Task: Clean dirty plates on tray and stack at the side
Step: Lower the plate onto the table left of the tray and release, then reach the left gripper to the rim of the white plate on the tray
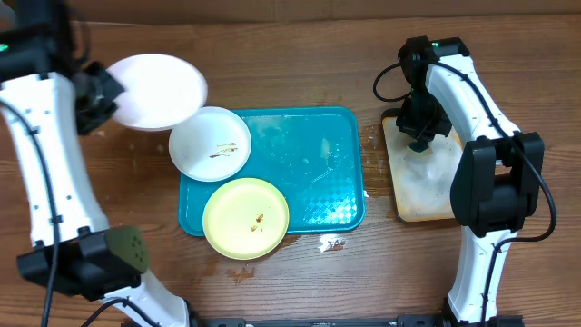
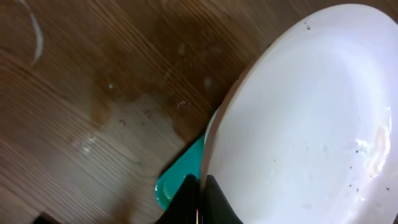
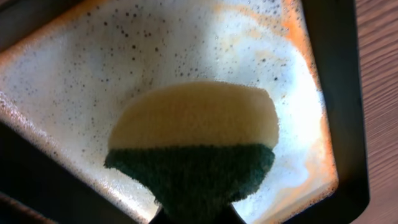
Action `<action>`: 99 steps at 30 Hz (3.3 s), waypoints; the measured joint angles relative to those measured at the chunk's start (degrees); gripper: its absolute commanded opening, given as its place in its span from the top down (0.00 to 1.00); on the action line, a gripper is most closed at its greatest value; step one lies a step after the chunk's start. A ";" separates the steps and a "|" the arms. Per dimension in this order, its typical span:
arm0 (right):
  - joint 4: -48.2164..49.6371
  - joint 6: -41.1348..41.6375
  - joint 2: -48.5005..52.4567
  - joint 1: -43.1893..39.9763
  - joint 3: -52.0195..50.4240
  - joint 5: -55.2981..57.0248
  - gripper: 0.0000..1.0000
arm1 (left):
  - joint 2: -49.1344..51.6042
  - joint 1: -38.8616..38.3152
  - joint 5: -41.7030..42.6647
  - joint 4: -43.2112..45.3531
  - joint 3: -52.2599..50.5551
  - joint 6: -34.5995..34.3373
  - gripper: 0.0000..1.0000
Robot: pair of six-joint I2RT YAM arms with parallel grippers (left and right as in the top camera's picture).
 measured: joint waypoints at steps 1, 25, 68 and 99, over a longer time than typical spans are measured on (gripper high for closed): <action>-0.02 -0.15 0.00 0.00 0.00 -0.35 0.96 | 0.00 1.33 0.96 0.79 -0.24 0.70 0.95; -3.23 -2.69 0.02 0.00 0.09 -1.77 0.96 | 0.24 26.23 13.31 24.17 -34.97 6.95 0.96; -5.07 -4.28 0.02 0.00 0.09 -1.79 0.96 | 0.24 25.33 7.19 41.66 -52.65 3.69 0.44; -5.57 -4.46 0.02 -1.22 0.09 -2.23 0.96 | -7.02 -6.93 1.20 26.25 -34.80 6.75 0.14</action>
